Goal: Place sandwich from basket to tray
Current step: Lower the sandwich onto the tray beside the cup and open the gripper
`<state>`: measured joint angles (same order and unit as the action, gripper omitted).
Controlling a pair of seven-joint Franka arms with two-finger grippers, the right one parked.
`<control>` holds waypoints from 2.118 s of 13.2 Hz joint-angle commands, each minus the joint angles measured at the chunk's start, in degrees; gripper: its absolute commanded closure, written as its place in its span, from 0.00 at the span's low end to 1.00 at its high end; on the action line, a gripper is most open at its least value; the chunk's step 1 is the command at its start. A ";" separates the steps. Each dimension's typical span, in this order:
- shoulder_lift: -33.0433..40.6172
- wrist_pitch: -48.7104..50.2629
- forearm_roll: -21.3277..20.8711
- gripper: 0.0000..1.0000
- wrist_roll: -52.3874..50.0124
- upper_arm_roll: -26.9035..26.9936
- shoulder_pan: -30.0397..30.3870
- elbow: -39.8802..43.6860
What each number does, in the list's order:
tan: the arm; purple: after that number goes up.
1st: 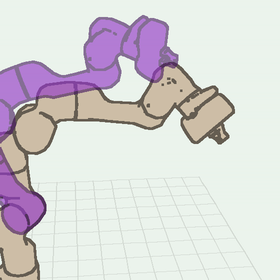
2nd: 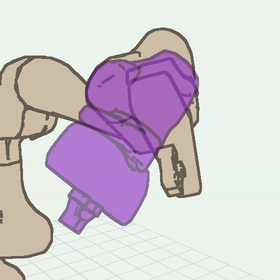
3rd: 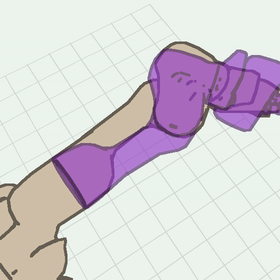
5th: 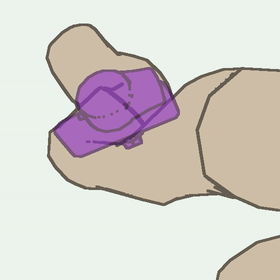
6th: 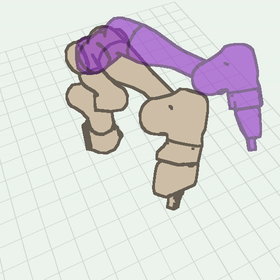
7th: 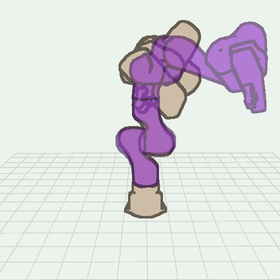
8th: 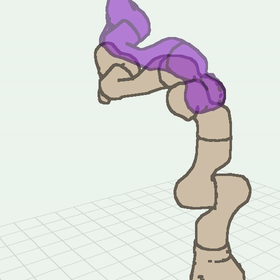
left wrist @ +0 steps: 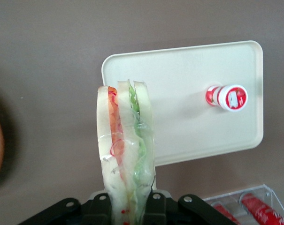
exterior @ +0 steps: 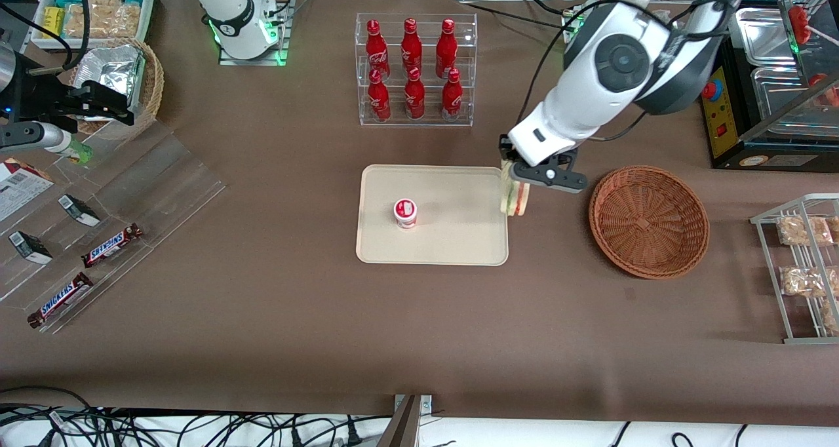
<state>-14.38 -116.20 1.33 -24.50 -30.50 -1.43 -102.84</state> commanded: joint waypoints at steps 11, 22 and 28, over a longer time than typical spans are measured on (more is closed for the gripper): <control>-20.58 -16.68 -28.72 1.00 -26.28 0.00 -8.67 0.71; -23.68 -16.34 -34.29 0.67 -29.54 0.18 -8.94 0.89; -21.66 -14.33 -34.38 0.00 -32.98 0.00 -8.50 1.76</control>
<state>-37.54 -132.78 -31.22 -56.00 -30.54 -9.95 -101.84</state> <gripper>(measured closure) 0.361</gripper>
